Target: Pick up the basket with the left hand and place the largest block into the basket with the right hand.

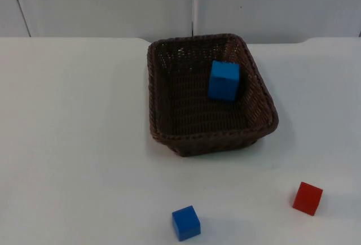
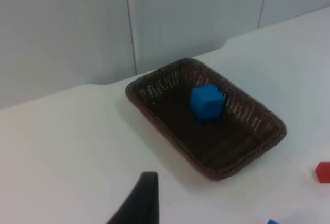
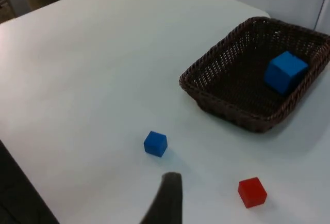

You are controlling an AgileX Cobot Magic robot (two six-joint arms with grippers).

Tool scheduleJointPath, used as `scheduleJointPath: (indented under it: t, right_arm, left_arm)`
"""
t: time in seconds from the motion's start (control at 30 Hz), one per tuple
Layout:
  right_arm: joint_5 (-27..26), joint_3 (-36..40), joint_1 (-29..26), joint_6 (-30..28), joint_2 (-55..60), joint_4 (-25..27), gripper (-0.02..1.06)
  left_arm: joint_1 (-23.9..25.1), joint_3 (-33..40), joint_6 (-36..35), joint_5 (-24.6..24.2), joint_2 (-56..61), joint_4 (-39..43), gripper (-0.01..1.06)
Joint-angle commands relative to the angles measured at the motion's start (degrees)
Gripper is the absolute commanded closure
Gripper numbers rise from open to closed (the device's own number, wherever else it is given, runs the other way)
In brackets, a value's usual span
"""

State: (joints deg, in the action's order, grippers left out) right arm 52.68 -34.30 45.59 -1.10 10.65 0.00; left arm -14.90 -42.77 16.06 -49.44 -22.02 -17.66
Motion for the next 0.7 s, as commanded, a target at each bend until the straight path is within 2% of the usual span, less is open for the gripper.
scheduleJointPath:
  t: [0.0, 0.13, 0.37, 0.67]
  right_arm:
    - [1.42, 0.15, 0.11, 0.26, -1.76, 0.00, 0.28]
    - [4.48, 0.15, 0.11, 0.37, -5.05, 0.00, 0.28]
    - [6.61, 0.15, 0.11, 0.46, -9.93, 0.36, 0.28]
    - [9.29, 1.36, 0.23, 0.66, -10.65, 0.00, 0.28]
  left_arm:
    - [0.08, 0.24, -2.54, -2.42, 2.36, 3.38, 0.00]
    - [0.08, 0.24, -5.94, -6.40, 7.15, 8.15, 0.00]
    - [0.08, 0.24, -6.79, -11.00, 14.28, 9.06, 0.00]
    - [0.08, 0.60, -9.51, -12.20, 21.65, 9.11, 0.00]
